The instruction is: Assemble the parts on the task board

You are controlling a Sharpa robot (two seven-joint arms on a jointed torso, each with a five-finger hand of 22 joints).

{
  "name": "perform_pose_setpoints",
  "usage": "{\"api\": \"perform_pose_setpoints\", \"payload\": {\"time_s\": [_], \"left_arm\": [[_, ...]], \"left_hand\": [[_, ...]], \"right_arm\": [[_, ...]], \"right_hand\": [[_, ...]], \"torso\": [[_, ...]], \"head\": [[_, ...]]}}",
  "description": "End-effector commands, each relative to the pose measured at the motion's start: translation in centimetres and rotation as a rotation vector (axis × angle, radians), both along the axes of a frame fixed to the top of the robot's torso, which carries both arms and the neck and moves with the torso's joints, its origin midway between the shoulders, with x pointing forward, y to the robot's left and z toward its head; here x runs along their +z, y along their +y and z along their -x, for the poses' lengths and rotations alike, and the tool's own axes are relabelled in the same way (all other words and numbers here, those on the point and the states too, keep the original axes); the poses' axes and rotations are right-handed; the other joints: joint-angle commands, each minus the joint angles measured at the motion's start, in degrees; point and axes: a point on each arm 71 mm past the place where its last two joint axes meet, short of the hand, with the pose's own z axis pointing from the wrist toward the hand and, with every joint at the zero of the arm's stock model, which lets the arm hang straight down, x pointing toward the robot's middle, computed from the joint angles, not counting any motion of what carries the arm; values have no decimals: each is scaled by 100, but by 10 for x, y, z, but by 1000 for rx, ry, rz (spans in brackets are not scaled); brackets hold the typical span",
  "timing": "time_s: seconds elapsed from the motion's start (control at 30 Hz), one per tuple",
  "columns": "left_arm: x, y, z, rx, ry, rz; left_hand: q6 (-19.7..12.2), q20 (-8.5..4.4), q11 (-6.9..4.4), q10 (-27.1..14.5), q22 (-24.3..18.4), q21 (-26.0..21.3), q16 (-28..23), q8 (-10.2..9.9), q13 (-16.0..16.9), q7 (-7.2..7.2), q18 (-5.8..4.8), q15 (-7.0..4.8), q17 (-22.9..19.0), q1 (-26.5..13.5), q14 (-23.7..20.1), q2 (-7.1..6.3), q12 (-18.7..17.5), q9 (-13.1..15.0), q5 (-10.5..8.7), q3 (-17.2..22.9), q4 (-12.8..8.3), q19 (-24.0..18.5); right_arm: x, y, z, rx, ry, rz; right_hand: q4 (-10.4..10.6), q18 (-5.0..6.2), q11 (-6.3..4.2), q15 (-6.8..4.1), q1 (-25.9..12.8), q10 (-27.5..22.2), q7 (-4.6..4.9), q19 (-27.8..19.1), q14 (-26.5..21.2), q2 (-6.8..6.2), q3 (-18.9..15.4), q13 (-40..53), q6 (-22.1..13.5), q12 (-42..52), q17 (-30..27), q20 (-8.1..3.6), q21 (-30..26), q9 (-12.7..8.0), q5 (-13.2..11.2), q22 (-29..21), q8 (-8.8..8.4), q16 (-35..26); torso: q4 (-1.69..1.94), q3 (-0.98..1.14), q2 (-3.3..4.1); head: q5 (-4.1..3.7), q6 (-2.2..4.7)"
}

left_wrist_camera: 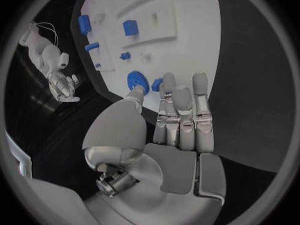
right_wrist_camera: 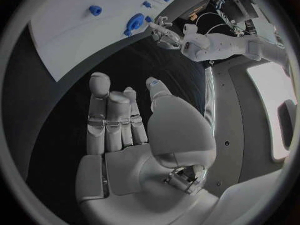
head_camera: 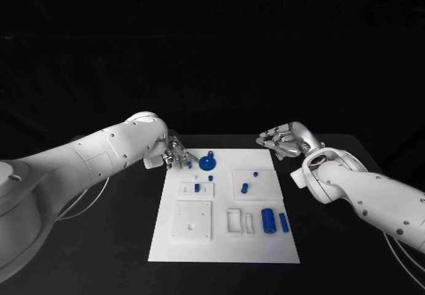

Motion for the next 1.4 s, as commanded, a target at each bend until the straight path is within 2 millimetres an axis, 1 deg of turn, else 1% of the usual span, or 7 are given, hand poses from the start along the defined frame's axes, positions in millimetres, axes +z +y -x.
{"api": "perform_pose_setpoints", "payload": {"time_s": [0.03,0.17,0.23,0.4,1.03,1.27,1.4], "left_arm": [[-1,-2,0,-10,10,7],[-1,0,0,-4,10,6],[-1,1,-1,0,9,4],[-1,2,-1,4,12,1],[-4,1,-1,9,27,6],[-5,-1,0,-4,45,9],[-6,-1,1,-13,60,17]], "left_hand": [[-21,-16,-8,-30,106,14,27,-26,-1,-23,-97,-26,-10,5,-31,110,27,4,44,-32,-70,-24],[-30,-16,-7,-37,105,11,25,-48,-10,-26,-97,-27,-17,88,-36,256,21,-7,90,-94,-231,-28],[-43,-19,-11,-42,106,13,26,-60,-15,-37,-98,-30,-18,177,-33,332,14,-17,350,-64,-313,-25],[-35,-21,-13,-40,108,13,26,-94,-33,-41,-102,-29,-23,241,-32,419,-6,-72,399,-124,-477,-23],[-46,-16,-4,-55,106,9,24,-141,-49,-28,-98,-23,-25,260,-38,459,-27,-144,391,-148,-534,-29],[-16,-4,16,-50,106,-4,3,-352,-106,-4,-90,-9,-38,418,-46,587,-122,-498,542,-8,-716,-42],[-18,7,32,-57,108,-10,-20,-465,-146,26,-84,3,-51,524,-64,640,-194,-776,798,127,-783,-58]], "right_arm": [[1,1,0,8,-4,5],[1,1,1,8,-4,5],[1,1,1,8,-4,5],[1,2,1,9,-4,5],[1,4,1,13,-4,4],[1,4,1,14,-3,5],[1,4,1,15,-3,5]], "right_hand": [[17,61,11,-7,-7,-34,0,245,-21,-44,3,-3,-21,-16,-2,51,-4,-6,20,-5,3,-21],[17,61,11,-7,-7,-34,0,245,-21,-44,3,-3,-21,-16,-2,51,-4,-6,20,-5,3,-21],[17,61,11,-7,-7,-34,0,245,-21,-44,3,-3,-21,-16,-2,51,-4,-6,20,-5,3,-21],[17,61,11,-7,-7,-34,0,245,-21,-44,3,-3,-21,-16,-2,51,-4,-6,20,-5,3,-21],[17,61,11,-7,-7,-34,0,245,-21,-44,3,-3,-21,-16,-2,51,-4,-6,20,-5,3,-21],[23,60,10,-9,-3,-28,-3,244,-20,-46,2,3,-10,-6,-2,50,5,-5,22,-4,4,-20],[23,60,10,-9,-3,-28,-3,244,-20,-46,2,3,-10,-6,-2,50,5,-5,22,-4,4,-20]], "torso": [[2,0,-3],[6,1,-1],[6,3,-2],[-12,9,0],[1,8,5],[16,1,0],[14,1,3]], "head": [[-17,-14],[-21,-18],[-22,-19],[-20,-30],[-42,-37],[-52,-42],[-49,-41]]}}
